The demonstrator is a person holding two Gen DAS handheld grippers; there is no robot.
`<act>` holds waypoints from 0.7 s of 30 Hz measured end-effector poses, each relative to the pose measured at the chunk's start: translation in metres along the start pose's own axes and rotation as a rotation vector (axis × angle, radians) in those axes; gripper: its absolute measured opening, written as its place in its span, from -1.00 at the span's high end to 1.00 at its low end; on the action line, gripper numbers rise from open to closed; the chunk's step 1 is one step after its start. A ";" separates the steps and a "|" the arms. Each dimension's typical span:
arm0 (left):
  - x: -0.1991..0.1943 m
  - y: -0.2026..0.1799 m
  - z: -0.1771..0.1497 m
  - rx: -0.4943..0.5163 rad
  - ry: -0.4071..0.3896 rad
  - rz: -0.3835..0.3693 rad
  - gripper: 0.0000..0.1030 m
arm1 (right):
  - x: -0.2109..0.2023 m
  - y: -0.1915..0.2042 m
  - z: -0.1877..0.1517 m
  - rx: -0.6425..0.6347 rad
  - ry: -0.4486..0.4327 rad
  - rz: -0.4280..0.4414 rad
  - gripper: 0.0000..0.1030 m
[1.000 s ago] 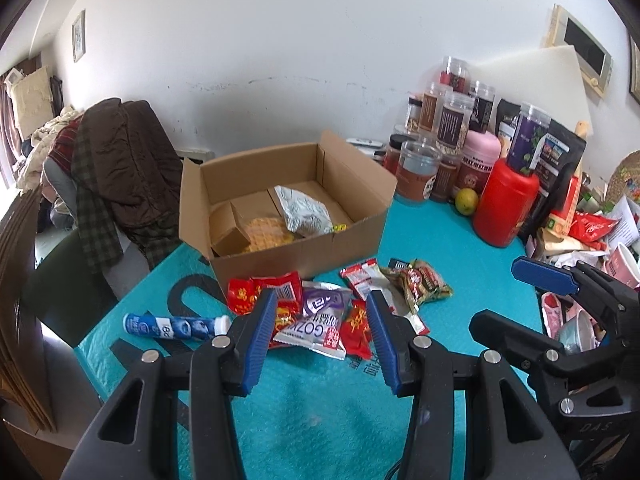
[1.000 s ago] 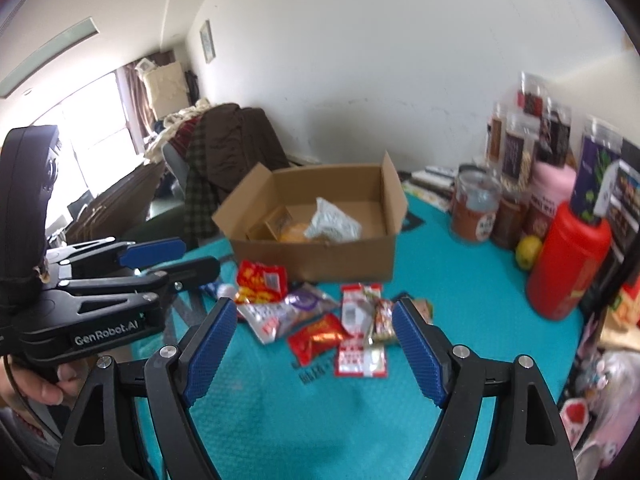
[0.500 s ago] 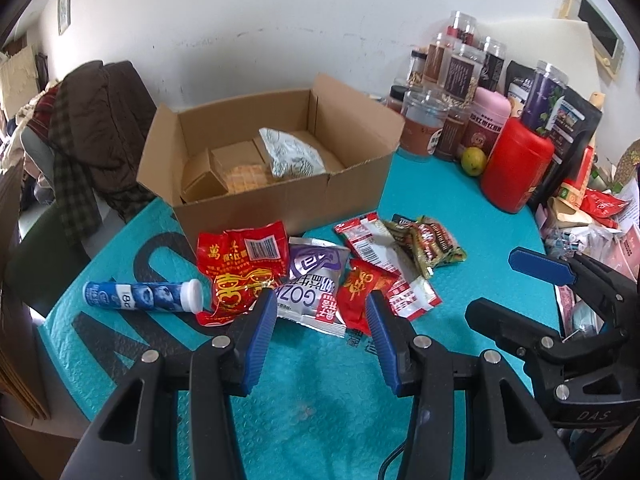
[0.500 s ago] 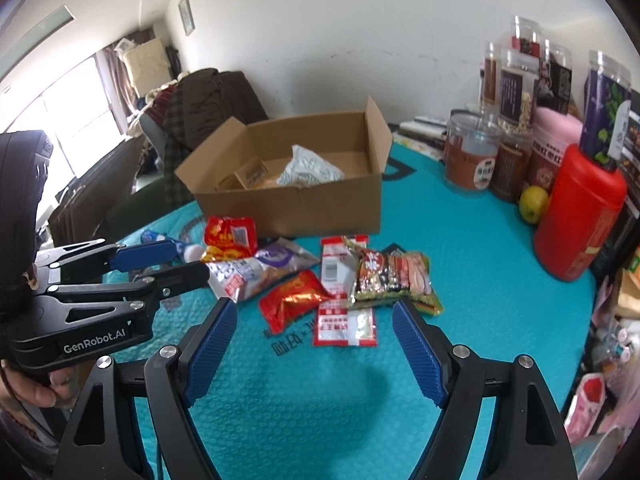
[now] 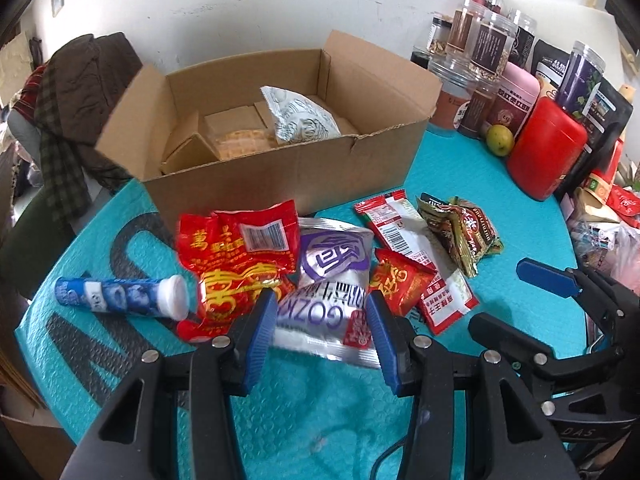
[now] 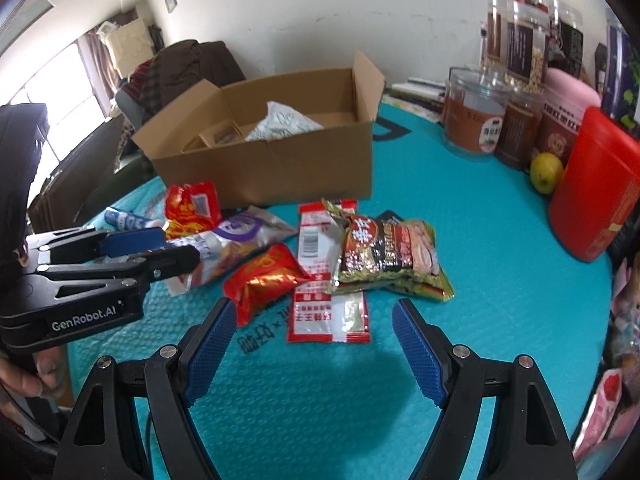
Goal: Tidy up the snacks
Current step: 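Grasp the silver GOZK bag with the left tool while the right grasps the red-white strip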
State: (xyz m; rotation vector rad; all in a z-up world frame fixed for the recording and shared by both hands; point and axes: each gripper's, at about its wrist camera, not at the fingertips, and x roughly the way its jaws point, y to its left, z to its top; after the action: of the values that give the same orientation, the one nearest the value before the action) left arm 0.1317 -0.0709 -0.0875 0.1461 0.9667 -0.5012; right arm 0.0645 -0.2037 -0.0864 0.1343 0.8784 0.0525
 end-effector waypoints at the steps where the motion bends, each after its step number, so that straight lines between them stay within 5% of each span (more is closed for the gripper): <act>1: 0.002 0.000 0.001 -0.003 0.007 -0.015 0.10 | 0.003 -0.001 0.000 0.003 0.006 -0.001 -0.57; 9: 0.026 -0.003 0.001 0.013 0.075 -0.029 0.10 | 0.023 -0.011 -0.004 0.017 0.043 -0.041 -0.57; 21: 0.034 0.001 0.002 -0.004 0.070 -0.066 0.10 | 0.051 0.002 -0.001 -0.050 0.085 -0.099 -0.57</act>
State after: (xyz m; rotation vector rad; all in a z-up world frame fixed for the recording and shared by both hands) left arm 0.1490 -0.0823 -0.1139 0.1285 1.0439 -0.5579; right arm 0.0960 -0.1966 -0.1261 0.0420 0.9668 -0.0128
